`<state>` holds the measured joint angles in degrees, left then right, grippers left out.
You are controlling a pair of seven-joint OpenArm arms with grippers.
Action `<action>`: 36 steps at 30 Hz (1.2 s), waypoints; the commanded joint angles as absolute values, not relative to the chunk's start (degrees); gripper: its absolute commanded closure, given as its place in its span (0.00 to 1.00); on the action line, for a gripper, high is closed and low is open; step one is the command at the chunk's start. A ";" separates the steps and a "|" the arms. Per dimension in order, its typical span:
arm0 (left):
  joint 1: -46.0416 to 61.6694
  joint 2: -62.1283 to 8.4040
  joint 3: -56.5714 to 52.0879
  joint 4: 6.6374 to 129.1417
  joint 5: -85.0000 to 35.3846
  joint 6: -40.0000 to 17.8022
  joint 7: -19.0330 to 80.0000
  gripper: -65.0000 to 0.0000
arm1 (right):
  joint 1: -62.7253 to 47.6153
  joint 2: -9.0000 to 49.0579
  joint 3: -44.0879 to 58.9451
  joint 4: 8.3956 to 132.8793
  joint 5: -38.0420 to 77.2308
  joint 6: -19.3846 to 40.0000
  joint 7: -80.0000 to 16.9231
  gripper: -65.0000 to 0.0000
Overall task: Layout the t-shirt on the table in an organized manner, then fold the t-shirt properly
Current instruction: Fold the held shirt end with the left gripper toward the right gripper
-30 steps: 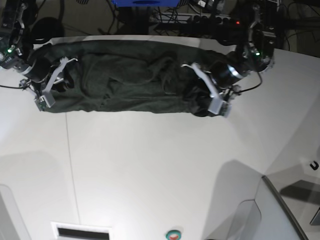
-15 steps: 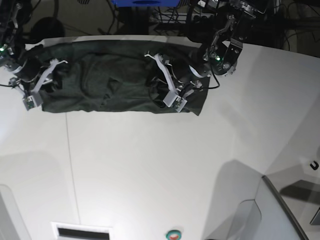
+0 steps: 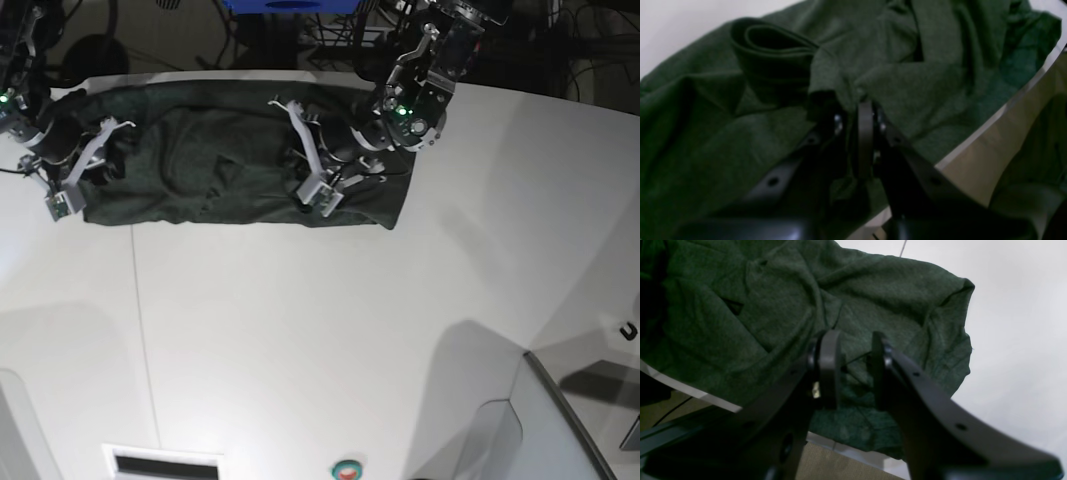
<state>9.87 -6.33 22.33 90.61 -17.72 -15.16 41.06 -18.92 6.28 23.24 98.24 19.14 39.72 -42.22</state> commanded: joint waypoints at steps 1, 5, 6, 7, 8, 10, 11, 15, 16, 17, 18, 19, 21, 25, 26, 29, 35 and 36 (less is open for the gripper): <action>9.01 -5.93 22.99 91.03 -18.59 -15.60 39.78 1.00 | -18.68 6.81 23.43 99.12 19.91 40.00 -41.19 0.76; 8.57 -5.93 23.69 89.63 -18.59 -15.60 39.78 1.00 | -18.68 6.81 23.43 99.12 19.91 40.00 -41.19 0.76; 8.57 -5.85 23.69 89.45 -18.59 -15.60 39.78 1.00 | -18.68 6.81 23.43 99.12 19.91 40.00 -41.19 0.76; 8.48 -5.85 23.69 89.36 -18.59 -15.60 39.78 1.00 | -18.68 6.73 23.43 99.12 19.91 40.00 -41.19 0.76; 8.31 -5.85 23.78 89.36 -18.51 -15.60 39.78 1.00 | -18.68 6.73 23.43 99.12 19.91 40.00 -41.19 0.76; 7.69 -5.93 23.87 89.19 -18.51 -15.60 39.78 1.00 | -18.68 6.73 23.43 99.12 19.91 40.00 -41.19 0.76; 7.69 -6.02 23.96 89.10 -18.51 -15.60 39.78 1.00 | -18.68 6.73 23.34 99.12 19.91 40.00 -41.19 0.76; 7.34 -6.81 27.12 89.54 -18.51 -15.60 39.78 1.00 | -18.68 6.64 23.34 99.12 19.91 40.00 -41.27 0.76; 6.99 -6.99 28.53 89.54 -18.51 -15.60 39.78 0.93 | -18.68 6.55 23.34 99.12 19.91 40.00 -41.27 0.76; 6.11 -7.08 30.29 89.54 -18.33 -15.60 39.78 0.88 | -18.68 6.46 23.34 99.12 19.91 40.00 -41.27 0.76; 5.49 -7.16 32.04 89.45 -17.71 -15.60 39.78 0.84 | -18.68 6.46 23.34 99.12 19.91 40.00 -41.27 0.76; 4.97 -7.16 34.15 89.27 -16.40 -15.60 39.78 0.78 | -18.68 6.46 23.34 99.12 19.91 40.00 -41.27 0.76; 4.53 -6.90 37.32 89.36 -12.70 -15.60 39.78 0.68 | -18.68 6.37 23.34 99.12 19.91 40.00 -41.27 0.76; 4.53 -6.55 41.54 90.07 -5.58 -15.60 39.78 0.48 | -18.68 6.55 23.25 99.12 19.91 40.00 -41.45 0.76; 4.53 -6.37 41.98 90.07 -4.35 -15.60 39.78 0.43 | -18.68 6.55 23.25 99.12 19.91 40.00 -41.45 0.76; 5.05 -5.76 42.51 90.15 -1.71 -15.60 39.78 0.29 | -18.68 6.73 23.25 99.12 19.91 40.00 -41.36 0.76; 10.24 -9.36 32.40 101.05 -1.80 -15.60 39.78 0.24 | -17.71 6.73 23.16 99.12 19.91 40.00 -41.54 0.76; 12.18 -10.07 27.47 103.60 -2.24 -15.60 39.78 0.24 | -17.63 6.73 23.16 99.30 19.91 40.00 -41.63 0.76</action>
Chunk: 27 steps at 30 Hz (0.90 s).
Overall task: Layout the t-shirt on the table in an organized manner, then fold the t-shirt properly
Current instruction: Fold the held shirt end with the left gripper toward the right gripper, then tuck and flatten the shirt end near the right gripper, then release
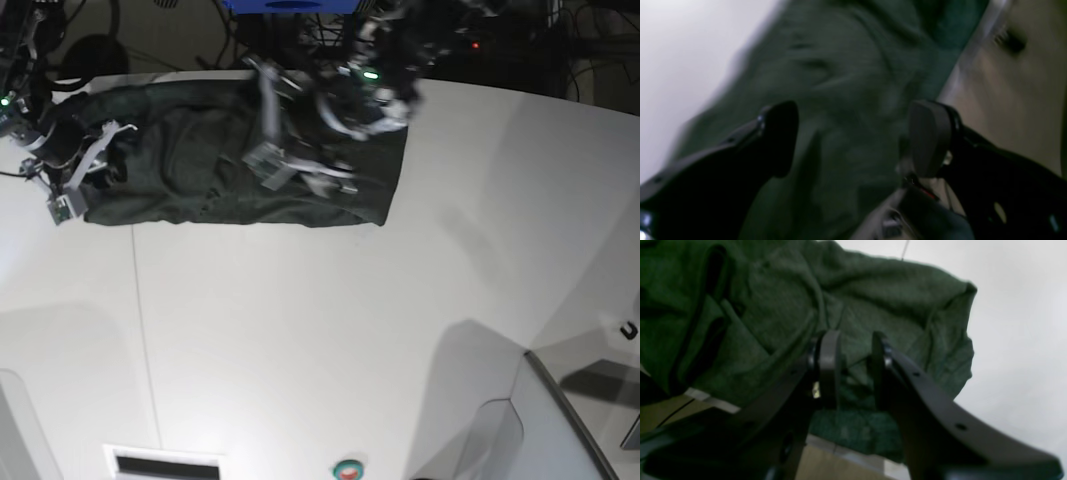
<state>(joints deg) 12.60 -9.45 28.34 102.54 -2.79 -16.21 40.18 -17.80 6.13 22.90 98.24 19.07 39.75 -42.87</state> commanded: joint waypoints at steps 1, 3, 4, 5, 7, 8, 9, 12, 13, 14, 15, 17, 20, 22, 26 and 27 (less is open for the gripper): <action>14.02 -10.86 22.64 105.54 -2.59 -15.60 39.78 0.25 | -17.63 6.73 22.99 99.47 19.91 40.00 -41.63 0.76; 17.89 -11.91 10.86 108.00 -4.62 -15.69 39.78 0.34 | -17.45 6.90 19.82 99.56 19.91 40.00 -41.63 0.75; 19.56 -12.26 4.70 108.26 -6.02 -15.69 39.78 0.43 | -17.10 7.52 17.45 99.65 19.91 40.00 -41.63 0.75; 20.79 -12.26 -0.57 108.18 -7.60 -15.87 39.78 0.54 | -16.75 7.87 15.25 99.65 19.91 40.00 -41.63 0.75; 22.99 -12.26 -12.35 106.95 -11.65 -15.87 39.78 0.86 | -15.78 8.13 9.89 99.56 19.82 40.00 -41.63 0.75; 24.13 -12.35 -17.80 105.89 -13.49 -15.96 39.78 1.00 | -15.08 8.13 7.60 99.56 19.82 40.00 -41.63 0.75; 24.75 -12.44 -22.29 104.84 -14.81 -15.96 39.69 1.00 | -14.46 8.13 5.67 99.38 19.82 40.00 -41.63 0.75; 25.54 -12.79 -34.42 100.09 -17.89 -16.13 39.69 1.00 | -11.38 7.87 -0.48 98.95 19.82 40.00 -41.63 0.75; 25.54 -12.97 -36.97 98.86 -18.24 -16.84 39.69 1.00 | -10.42 7.60 -1.80 98.24 19.82 40.00 -41.45 0.75; 25.54 -13.49 -39.08 97.63 -18.15 -18.68 39.69 1.00 | -9.36 6.64 -2.77 97.19 19.82 40.00 -41.36 0.75; 26.07 -13.58 -41.19 96.48 -18.15 -21.14 39.69 1.00 | -8.31 5.49 -3.03 95.78 19.74 40.00 -41.45 0.74; 26.42 -13.58 -45.05 94.99 -18.24 -25.80 39.69 1.00 | -6.29 4.18 -3.21 91.91 19.65 40.00 -41.63 0.62; 26.24 -13.14 -49.80 93.23 -18.24 -30.46 39.69 1.00 | -3.91 3.82 -3.65 85.85 19.65 40.00 -41.45 0.33; 26.24 -13.14 -50.42 92.62 -18.15 -31.52 39.69 1.00 | -3.12 3.74 -3.65 83.38 19.65 40.00 -41.19 0.24; 26.24 -13.14 -50.42 91.21 -18.15 -31.52 39.69 1.00 | -2.33 3.82 -3.21 80.75 19.65 40.00 -39.60 0.37; 26.24 -13.14 -50.15 90.77 -18.15 -31.52 39.69 1.00 | -2.15 3.82 -3.21 79.69 19.65 40.00 -39.43 0.40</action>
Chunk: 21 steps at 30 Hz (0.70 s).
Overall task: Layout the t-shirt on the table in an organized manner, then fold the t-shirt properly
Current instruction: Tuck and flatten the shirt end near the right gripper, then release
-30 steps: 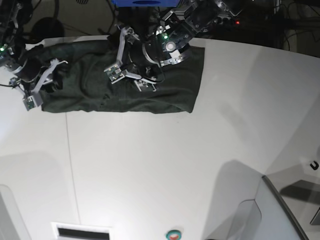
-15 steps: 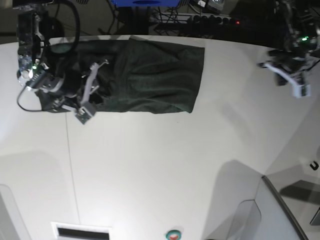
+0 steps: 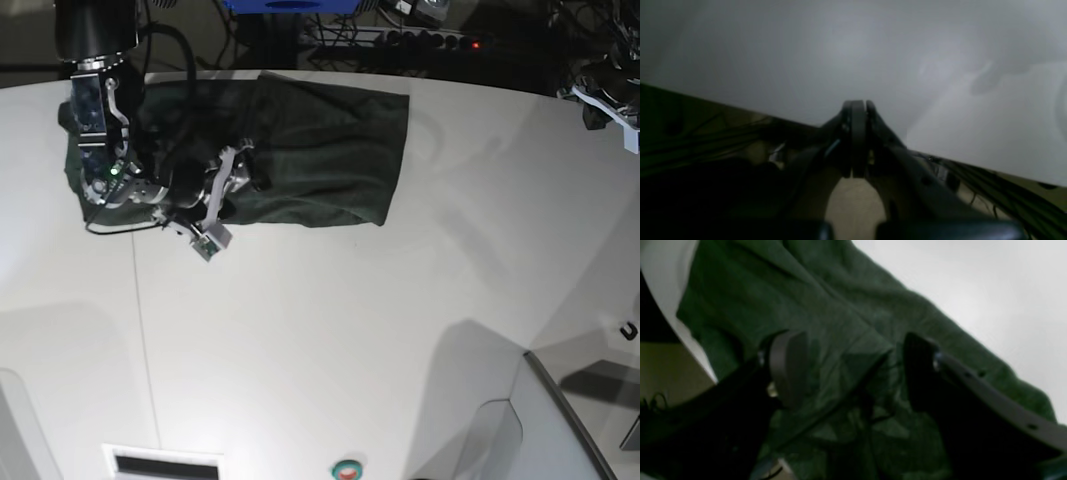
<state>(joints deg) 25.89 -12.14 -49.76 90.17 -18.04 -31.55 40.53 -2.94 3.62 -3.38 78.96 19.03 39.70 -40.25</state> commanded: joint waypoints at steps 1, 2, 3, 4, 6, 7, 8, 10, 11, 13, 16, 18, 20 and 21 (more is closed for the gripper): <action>26.15 -13.14 -50.15 90.42 -18.15 -31.52 39.69 1.00 | -1.63 3.82 -3.21 78.64 19.65 40.00 -39.34 0.41; 26.07 -13.14 -50.07 90.33 -18.15 -31.52 39.69 1.00 | -1.19 3.82 -3.21 77.58 19.65 40.00 -39.34 0.41; 26.07 -13.05 -50.07 90.33 -18.15 -31.52 39.69 1.00 | -1.01 3.82 -3.21 76.53 19.65 40.00 -39.25 0.41; 26.07 -12.97 -50.07 90.33 -18.24 -31.52 39.69 1.00 | -0.92 3.82 -3.21 75.56 19.65 40.00 -39.16 0.41; 26.07 -12.53 -50.07 90.33 -18.15 -31.52 39.69 1.00 | -0.13 3.82 -3.38 74.42 19.74 40.00 -39.16 0.42; 26.07 -12.44 -50.07 90.33 -18.15 -31.52 39.69 1.00 | -0.13 3.82 -3.38 74.07 19.74 40.00 -39.16 0.44; 26.07 -12.44 -50.07 90.33 -18.15 -31.52 39.69 1.00 | -0.04 3.82 -3.38 74.07 19.74 40.00 -39.16 0.50; 26.07 -12.35 -50.07 90.33 -18.15 -31.52 39.69 1.00 | 0.04 3.82 -3.21 74.07 19.74 40.00 -39.16 0.68; 26.07 -12.35 -50.07 90.24 -18.15 -31.52 39.69 1.00 | 0.13 3.82 -3.21 74.07 19.82 40.00 -39.16 0.78; 26.07 -12.35 -50.07 90.24 -18.15 -31.52 39.69 1.00 | 0.22 3.82 -3.21 74.07 19.82 40.00 -39.16 0.93; 26.07 -12.35 -50.07 90.24 -18.15 -31.60 39.69 1.00 | 0.48 3.82 -3.21 74.15 19.82 40.00 -39.16 1.00; 26.07 -12.35 -50.07 90.24 -18.15 -31.60 39.69 1.00 | 0.48 4.00 -3.12 74.24 19.82 40.00 -39.16 1.00; 26.07 -12.35 -50.07 90.24 -18.15 -31.60 39.69 1.00 | 0.40 4.09 -3.12 74.95 19.82 40.00 -39.34 1.00; 26.07 -12.35 -50.07 90.07 -18.15 -31.60 39.69 1.00 | 0.13 4.09 -3.12 75.74 19.82 40.00 -39.52 1.00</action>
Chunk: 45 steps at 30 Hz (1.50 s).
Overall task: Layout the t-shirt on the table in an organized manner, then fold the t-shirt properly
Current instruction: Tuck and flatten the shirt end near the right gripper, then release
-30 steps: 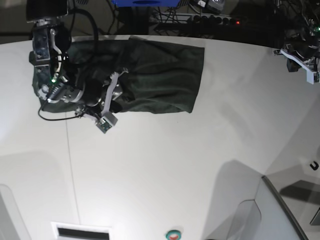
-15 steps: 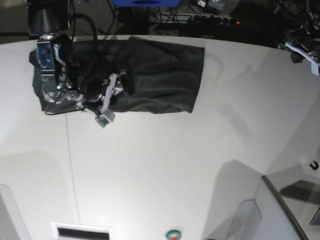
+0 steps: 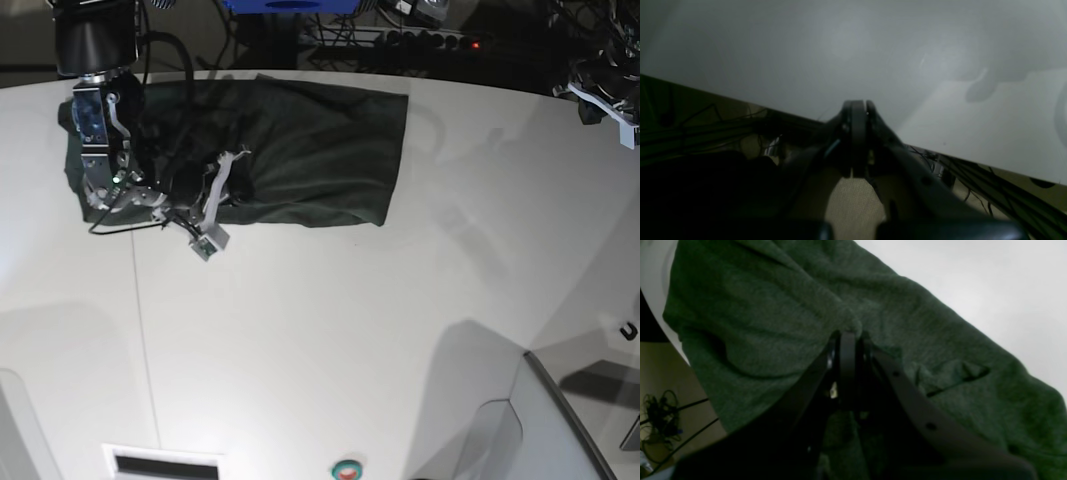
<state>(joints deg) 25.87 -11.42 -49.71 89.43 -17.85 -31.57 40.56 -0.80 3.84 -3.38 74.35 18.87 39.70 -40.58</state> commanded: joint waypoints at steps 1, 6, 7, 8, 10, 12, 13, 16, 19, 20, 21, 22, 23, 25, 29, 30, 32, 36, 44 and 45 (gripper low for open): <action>26.07 -12.35 -50.07 89.63 -18.15 -31.60 39.69 1.00 | -0.04 4.18 -3.12 76.88 19.82 40.00 -39.60 1.00; 25.98 -12.62 -50.07 86.29 -18.15 -31.60 39.52 1.00 | -0.57 4.18 -3.12 78.73 19.65 40.00 -39.52 1.00; 25.98 -12.62 -50.07 86.11 -18.15 -31.60 39.43 1.00 | 0.31 4.18 -3.12 77.41 19.65 40.00 -39.60 0.99; 25.98 -12.53 -50.07 86.11 -18.15 -31.60 39.43 1.00 | 0.92 4.18 -3.12 75.65 19.65 40.00 -39.60 0.97; 25.98 -12.44 -50.07 86.11 -18.15 -31.60 39.43 1.00 | 1.54 4.18 -3.12 73.71 19.65 40.00 -39.60 0.90; 25.98 -12.44 -50.07 86.11 -18.15 -31.60 39.43 1.00 | 1.54 4.18 -3.12 73.45 19.65 40.00 -39.60 0.80; 25.98 -12.44 -50.07 86.20 -18.15 -31.60 39.43 1.00 | 1.36 4.18 -3.12 73.54 19.74 40.00 -39.60 0.74; 25.98 -12.62 -50.07 86.20 -18.15 -31.60 39.43 1.00 | -1.71 4.26 -1.45 77.05 19.74 40.00 -39.69 0.60; 25.98 -12.70 -50.07 86.20 -18.15 -31.60 39.43 1.00 | -7.16 3.91 2.15 83.91 19.74 40.00 -39.69 0.54; 25.98 -12.70 -50.07 86.20 -18.15 -31.60 39.43 1.00 | -9.10 3.82 2.68 86.29 19.74 40.00 -39.69 0.52; 25.98 -12.79 -50.07 86.20 -18.15 -31.60 39.43 1.00 | -11.03 3.82 2.86 88.04 19.74 40.00 -39.69 0.51; 25.98 -12.79 -50.07 86.20 -18.15 -31.60 39.43 1.00 | -12.88 3.82 2.86 89.54 19.74 40.00 -39.69 0.49; 25.98 -13.05 -50.07 86.20 -18.15 -31.60 39.43 1.00 | -14.37 3.82 2.77 90.42 19.74 40.00 -39.69 0.49; 25.89 -13.49 -50.07 86.20 -18.15 -31.60 39.43 1.00 | -16.57 3.82 2.77 91.03 19.74 40.00 -39.69 0.49; 24.40 -13.58 -50.07 85.76 -16.84 -31.60 39.43 1.00 | -18.68 3.74 2.77 90.77 19.74 40.00 -39.69 0.49; 23.87 -13.58 -50.07 85.58 -15.87 -31.60 39.43 1.00 | -18.95 3.74 2.68 90.77 19.74 40.00 -39.69 0.49; 22.81 -13.41 -50.07 85.32 -13.41 -31.60 39.43 1.00 | -19.21 3.65 2.68 90.68 19.82 40.00 -39.69 0.49; 22.02 -13.14 -50.07 85.32 -10.33 -31.60 39.43 1.00 | -20.62 2.33 2.59 90.68 19.82 40.00 -39.69 0.49; 21.76 -13.41 -50.07 85.32 -9.80 -31.60 39.43 1.00 | -21.49 2.07 -2.51 90.68 19.82 40.00 -39.69 0.50; 21.76 -13.49 -50.07 85.32 -9.71 -31.60 39.43 1.00 | -21.49 2.07 -2.51 90.68 19.82 40.00 -39.69 0.50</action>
